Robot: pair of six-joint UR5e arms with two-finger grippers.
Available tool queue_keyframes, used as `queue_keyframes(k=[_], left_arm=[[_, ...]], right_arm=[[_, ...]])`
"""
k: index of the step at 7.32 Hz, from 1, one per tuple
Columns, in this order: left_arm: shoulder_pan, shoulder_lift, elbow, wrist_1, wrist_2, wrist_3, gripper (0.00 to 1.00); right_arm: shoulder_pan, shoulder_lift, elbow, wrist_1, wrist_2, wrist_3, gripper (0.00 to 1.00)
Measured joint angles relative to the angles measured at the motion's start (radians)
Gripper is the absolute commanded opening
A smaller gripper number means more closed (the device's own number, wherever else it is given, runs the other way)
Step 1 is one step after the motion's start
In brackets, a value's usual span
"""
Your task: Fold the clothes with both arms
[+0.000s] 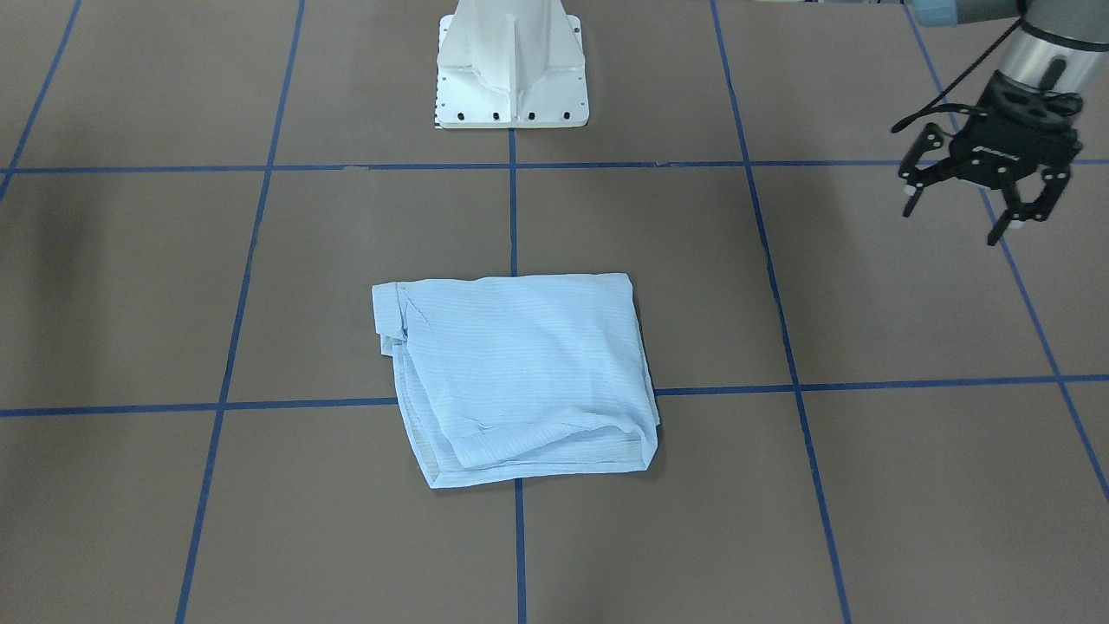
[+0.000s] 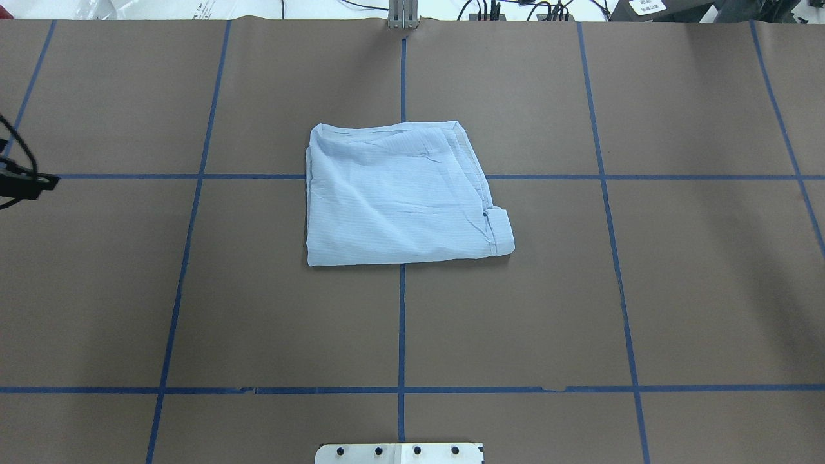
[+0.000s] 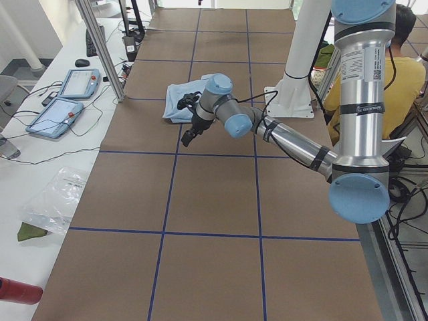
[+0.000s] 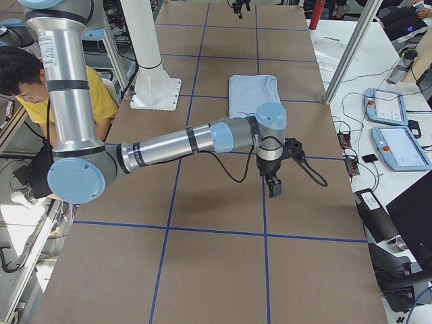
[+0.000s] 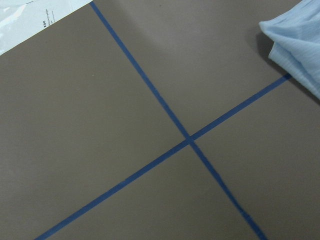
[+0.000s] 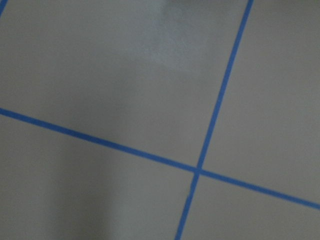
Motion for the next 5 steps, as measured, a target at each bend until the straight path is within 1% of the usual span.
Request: queue_keyframes(k=[1,2,3,4,5], left_arm=[[-0.076,0.057,0.013,-0.003,-0.052,0.039,1.00],[-0.133,0.101,0.051,-0.005,-0.076,0.053,1.00],[-0.190,0.119,0.104,-0.005,-0.085,0.059,1.00],[-0.248,0.119,0.153,0.004,-0.102,0.063,1.00],[-0.281,0.125,0.197,0.017,-0.155,0.070,1.00]], right_arm=[[0.032,-0.095,0.008,0.012,0.021,-0.017,1.00],[0.056,-0.169,0.009,0.037,0.029,-0.022,1.00],[0.076,-0.219,0.005,0.061,0.033,-0.024,1.00],[0.089,-0.244,0.004,0.073,0.039,-0.025,1.00],[0.095,-0.254,0.002,0.077,0.047,-0.025,1.00]])
